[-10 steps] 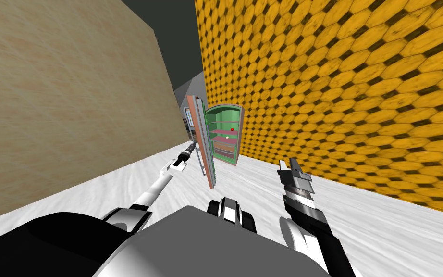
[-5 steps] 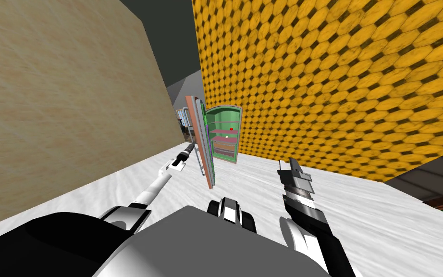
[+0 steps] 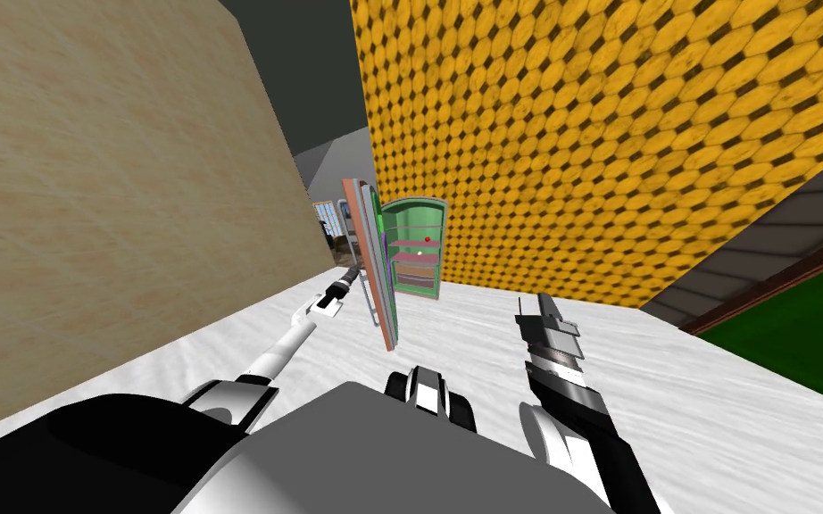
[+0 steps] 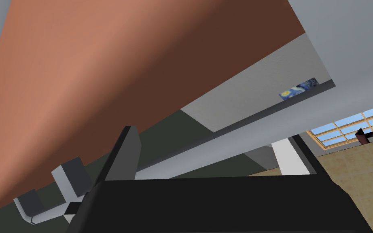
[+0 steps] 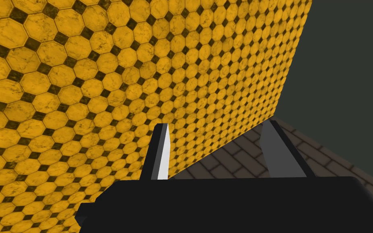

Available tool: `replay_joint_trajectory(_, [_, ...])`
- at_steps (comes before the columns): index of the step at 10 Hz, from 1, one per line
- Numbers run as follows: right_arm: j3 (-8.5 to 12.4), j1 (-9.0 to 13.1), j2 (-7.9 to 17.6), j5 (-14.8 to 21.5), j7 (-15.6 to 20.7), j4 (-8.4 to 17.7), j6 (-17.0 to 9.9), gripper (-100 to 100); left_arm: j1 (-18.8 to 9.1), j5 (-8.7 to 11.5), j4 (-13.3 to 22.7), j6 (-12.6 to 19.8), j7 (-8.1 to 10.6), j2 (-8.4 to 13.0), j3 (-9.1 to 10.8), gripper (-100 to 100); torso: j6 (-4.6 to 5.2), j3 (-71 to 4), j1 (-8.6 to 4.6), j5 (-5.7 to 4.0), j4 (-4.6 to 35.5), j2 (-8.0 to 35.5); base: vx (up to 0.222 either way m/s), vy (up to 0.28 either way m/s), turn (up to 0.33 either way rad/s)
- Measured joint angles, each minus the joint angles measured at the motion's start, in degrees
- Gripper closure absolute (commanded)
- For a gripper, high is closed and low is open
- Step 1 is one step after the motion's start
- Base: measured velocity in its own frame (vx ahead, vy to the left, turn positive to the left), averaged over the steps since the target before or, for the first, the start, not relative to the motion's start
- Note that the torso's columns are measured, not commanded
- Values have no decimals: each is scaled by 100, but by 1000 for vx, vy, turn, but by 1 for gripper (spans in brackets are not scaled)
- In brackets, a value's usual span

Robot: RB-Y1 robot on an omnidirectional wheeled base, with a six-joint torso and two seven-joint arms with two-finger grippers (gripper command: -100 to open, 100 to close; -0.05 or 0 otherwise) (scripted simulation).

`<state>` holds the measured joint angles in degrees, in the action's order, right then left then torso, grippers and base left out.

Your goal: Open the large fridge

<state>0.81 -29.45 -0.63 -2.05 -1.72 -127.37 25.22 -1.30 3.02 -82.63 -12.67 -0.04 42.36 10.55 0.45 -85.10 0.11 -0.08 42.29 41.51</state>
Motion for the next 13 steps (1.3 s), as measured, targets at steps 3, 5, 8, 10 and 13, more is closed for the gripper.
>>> replay_joint_trajectory(3, [0,-1,-1,0,0,0,0,0,-80,19,38,72,15,68,22,-100,-14,18,-32,-5,0,25,-111,129,-100])
replay_joint_trajectory(5, [-2,-2,-2,0,0,-1,1,0,-166,1,-47,310,-15,48,32,-100,-16,20,-59,-22,1,32,-53,-2,-47])
replay_joint_trajectory(8, [-2,-1,-2,0,0,0,0,0,-355,-37,-131,739,-69,14,-2,-100,-8,25,-17,-40,41,49,-78,29,-80])
replay_joint_trajectory(10, [-1,-1,-2,0,0,0,0,0,-493,-53,-95,925,-101,12,-11,-100,-11,21,-25,-55,54,46,-60,42,-40])
replay_joint_trajectory(13, [-1,-2,-2,0,0,-1,1,0,-502,-89,-326,1204,-148,-54,41,-100,-1,26,-60,-71,63,53,-26,18,-29])
